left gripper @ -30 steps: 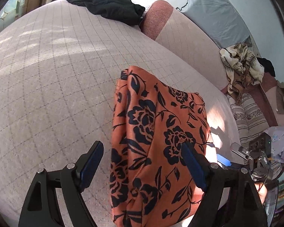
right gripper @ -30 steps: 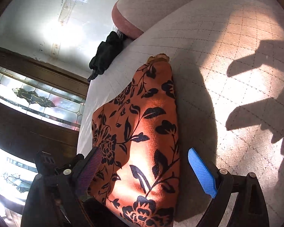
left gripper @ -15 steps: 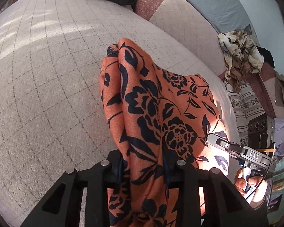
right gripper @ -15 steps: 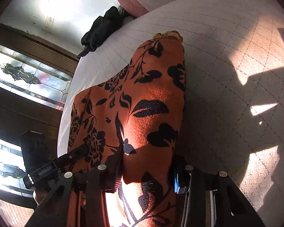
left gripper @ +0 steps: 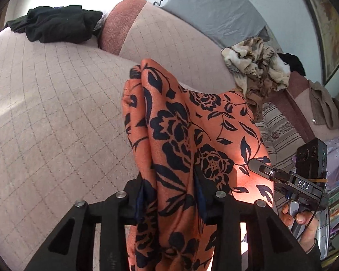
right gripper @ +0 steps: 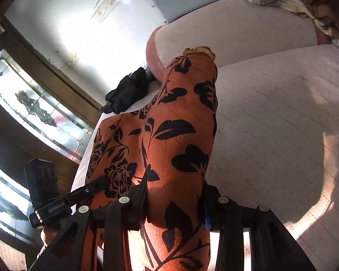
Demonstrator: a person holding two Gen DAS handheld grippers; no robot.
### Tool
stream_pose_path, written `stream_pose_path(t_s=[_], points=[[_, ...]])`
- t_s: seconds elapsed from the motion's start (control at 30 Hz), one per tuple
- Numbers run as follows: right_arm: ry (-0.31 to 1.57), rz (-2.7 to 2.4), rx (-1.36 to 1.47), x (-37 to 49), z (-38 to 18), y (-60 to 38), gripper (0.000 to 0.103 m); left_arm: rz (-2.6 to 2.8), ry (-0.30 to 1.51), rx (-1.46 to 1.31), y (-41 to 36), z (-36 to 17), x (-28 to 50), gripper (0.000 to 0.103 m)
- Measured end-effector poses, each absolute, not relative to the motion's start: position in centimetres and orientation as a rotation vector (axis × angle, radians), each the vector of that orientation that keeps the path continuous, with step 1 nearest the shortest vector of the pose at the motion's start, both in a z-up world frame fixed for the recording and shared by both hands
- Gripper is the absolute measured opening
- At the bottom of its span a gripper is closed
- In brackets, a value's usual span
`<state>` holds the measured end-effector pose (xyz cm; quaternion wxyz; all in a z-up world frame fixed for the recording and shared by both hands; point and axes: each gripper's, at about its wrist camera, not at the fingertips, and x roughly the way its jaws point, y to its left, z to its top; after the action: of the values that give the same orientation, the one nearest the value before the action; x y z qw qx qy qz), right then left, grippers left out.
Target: Fold small clothes
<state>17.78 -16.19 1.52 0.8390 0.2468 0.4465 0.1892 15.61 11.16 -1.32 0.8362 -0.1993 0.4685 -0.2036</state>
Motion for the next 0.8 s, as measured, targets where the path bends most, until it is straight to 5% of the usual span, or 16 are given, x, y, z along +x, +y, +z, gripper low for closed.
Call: stream_pose_path(t_s=[0.1, 0.2, 0.37, 0.53, 0.63, 0.8], points=[[1.033, 0.232, 0.579, 18.1, -3.2, -19.2, 0.051, -0.256, 1.127, -0.275, 10.2, -6.1, 16.6, 0.06], [1.067, 0.178, 0.592, 16.2, -5.7, -20.6, 0.052, -0.242, 1.069, -0.288, 12.4, -5.6, 14.6, 0.068], [0.898, 0.201, 0.523, 13.6, -1.0, -20.5, 0.055, -0.255, 0.973, -0.252, 16.0, -1.6, 10.1, 0.068], [0.88, 0.367, 0.481, 13.4, 0.0, -15.8, 0.079, -0.265, 0.981, -0.159, 14.7, -2.6, 7.8, 0.077], [1.028, 0.292, 0.497, 15.0, -4.4, -14.1, 0.079, -0.203, 1.049, -0.085, 14.0, -5.2, 7.6, 0.079], [0.808, 0.18, 0.47, 7.6, 0.7, -13.6, 0.085, -0.19, 0.907, -0.013, 14.6, -1.4, 3.3, 0.081]])
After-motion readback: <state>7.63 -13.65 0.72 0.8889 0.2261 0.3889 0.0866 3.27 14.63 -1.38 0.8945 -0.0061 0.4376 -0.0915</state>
